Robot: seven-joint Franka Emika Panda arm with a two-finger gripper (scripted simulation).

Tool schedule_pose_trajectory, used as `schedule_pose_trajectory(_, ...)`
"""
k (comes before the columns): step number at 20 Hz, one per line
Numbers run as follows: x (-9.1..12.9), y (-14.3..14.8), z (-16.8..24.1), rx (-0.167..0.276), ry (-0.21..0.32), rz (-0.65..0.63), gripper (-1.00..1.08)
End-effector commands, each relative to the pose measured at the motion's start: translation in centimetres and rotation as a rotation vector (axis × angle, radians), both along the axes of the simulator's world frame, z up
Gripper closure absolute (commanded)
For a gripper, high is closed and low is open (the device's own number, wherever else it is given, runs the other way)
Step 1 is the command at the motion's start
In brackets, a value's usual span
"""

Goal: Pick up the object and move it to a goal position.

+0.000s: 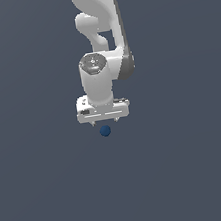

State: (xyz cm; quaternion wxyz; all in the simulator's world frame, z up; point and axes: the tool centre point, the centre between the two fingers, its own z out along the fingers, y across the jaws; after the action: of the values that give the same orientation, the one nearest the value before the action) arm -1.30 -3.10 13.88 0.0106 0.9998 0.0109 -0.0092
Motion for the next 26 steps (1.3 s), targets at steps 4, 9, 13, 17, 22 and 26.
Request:
schedule_pose_trajectory(4, -0.9, -0.5, -3.0, 0.012, -0.009, 0.010, -0.92)
schedule_pose_trajectory(9, -1.5, -0.9, -5.0, 0.019, -0.015, 0.016, -0.92)
schedule_pose_trajectory(13, -1.8, -1.0, -5.7, 0.021, -0.017, 0.017, -0.92)
schedule_pose_trajectory(17, -1.8, -1.0, -5.7, 0.021, -0.016, 0.017, -0.92)
schedule_pose_trajectory(22, -1.9, -1.0, -6.9, 0.021, -0.016, 0.017, -0.92)
schedule_pose_trajectory(26, -1.9, -1.0, -8.9, 0.021, -0.017, 0.017, -0.92)
